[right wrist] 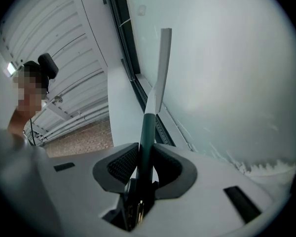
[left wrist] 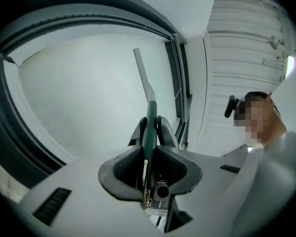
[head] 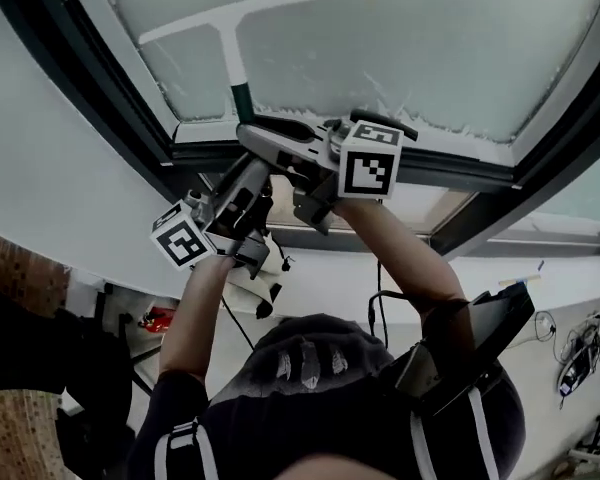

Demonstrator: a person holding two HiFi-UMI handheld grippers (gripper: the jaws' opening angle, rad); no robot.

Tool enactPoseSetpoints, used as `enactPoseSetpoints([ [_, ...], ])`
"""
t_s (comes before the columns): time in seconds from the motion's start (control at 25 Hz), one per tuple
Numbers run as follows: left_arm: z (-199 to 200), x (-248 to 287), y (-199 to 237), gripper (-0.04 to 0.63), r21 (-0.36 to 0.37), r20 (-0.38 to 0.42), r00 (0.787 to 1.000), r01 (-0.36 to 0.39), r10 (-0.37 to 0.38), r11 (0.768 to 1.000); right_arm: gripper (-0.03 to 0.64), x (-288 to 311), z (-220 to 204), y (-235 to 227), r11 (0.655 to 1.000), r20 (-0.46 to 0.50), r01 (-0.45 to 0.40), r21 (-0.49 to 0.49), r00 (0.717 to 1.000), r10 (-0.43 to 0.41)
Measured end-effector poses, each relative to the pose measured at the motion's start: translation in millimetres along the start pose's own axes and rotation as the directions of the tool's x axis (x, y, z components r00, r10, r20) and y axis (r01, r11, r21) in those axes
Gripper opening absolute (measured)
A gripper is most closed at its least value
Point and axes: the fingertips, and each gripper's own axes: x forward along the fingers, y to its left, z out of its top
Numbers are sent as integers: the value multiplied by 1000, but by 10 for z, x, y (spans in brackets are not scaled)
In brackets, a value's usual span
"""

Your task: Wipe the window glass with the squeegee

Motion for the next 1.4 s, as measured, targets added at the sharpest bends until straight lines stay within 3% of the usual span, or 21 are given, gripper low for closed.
enactPoseSetpoints([
  [0.12, 10, 432, -79, 99, 16, -30, 999, 32, -31, 999, 89, -222, 383, -46, 1000, 25, 11, -29, 1000, -11],
  [0.32, 90, 669, -152, 98, 58, -37, 996, 85, -83, 995, 89, -276, 624, -22, 995, 19, 10, -102, 1000, -8],
  [0.64, 275, 1516, -414, 98, 166, -77, 990, 129, -117, 978, 89, -591, 1487, 27, 985, 74, -37, -170, 996, 50],
  [1.0, 344, 1549, -493, 98, 213, -68, 986, 161, -149, 964, 89, -586, 1573, 102, 978, 110, -43, -205, 992, 67],
  [1.4, 385, 1549, -611, 98, 159, -54, 967, 255, -249, 954, 89, -578, 1638, 185, 973, 142, 65, -223, 989, -33],
])
